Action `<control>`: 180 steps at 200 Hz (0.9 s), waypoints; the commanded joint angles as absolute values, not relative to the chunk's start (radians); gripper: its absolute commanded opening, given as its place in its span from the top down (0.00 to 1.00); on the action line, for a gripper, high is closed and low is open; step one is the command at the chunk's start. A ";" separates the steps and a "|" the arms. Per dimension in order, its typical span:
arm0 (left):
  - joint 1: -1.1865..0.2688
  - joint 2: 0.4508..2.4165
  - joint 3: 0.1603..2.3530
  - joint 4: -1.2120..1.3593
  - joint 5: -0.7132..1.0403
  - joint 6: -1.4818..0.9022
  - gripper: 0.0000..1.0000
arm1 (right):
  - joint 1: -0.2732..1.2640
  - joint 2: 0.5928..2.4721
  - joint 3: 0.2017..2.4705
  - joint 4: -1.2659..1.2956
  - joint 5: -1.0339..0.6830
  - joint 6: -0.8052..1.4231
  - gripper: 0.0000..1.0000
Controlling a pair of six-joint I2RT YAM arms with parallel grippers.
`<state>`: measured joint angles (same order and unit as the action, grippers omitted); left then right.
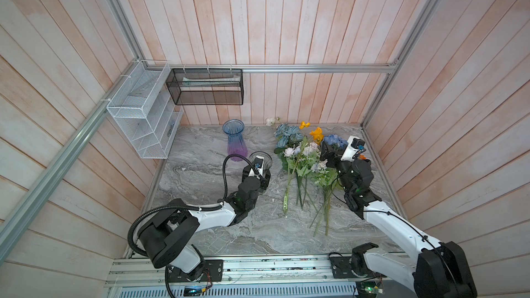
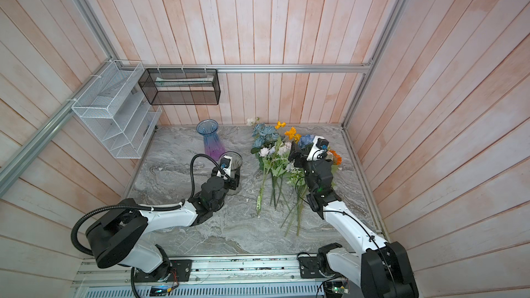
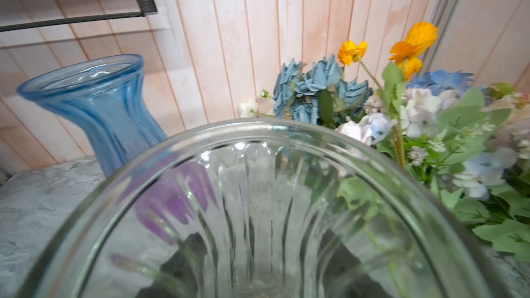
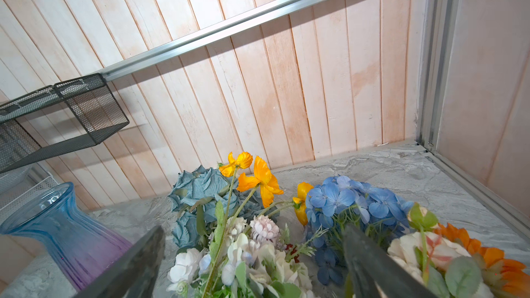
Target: Arrange the flowers into the vase
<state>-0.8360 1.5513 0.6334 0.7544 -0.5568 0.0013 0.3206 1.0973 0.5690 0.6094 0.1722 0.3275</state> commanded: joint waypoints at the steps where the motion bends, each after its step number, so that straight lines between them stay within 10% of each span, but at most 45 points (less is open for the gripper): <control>1: -0.841 1.564 0.698 0.944 -0.579 0.005 0.47 | 0.331 1.097 0.582 0.521 0.087 0.357 0.10; 37: -0.842 1.597 0.714 0.930 -0.568 -0.009 0.36 | 0.349 1.147 0.656 0.378 0.020 0.411 0.20; 65: -0.842 1.588 0.711 0.901 -0.566 -0.021 0.00 | 0.388 1.184 0.676 0.339 -0.008 0.473 0.23; 180: -0.840 1.248 0.609 0.528 -0.342 -0.190 0.00 | 0.507 1.427 0.772 0.230 -0.095 0.698 0.34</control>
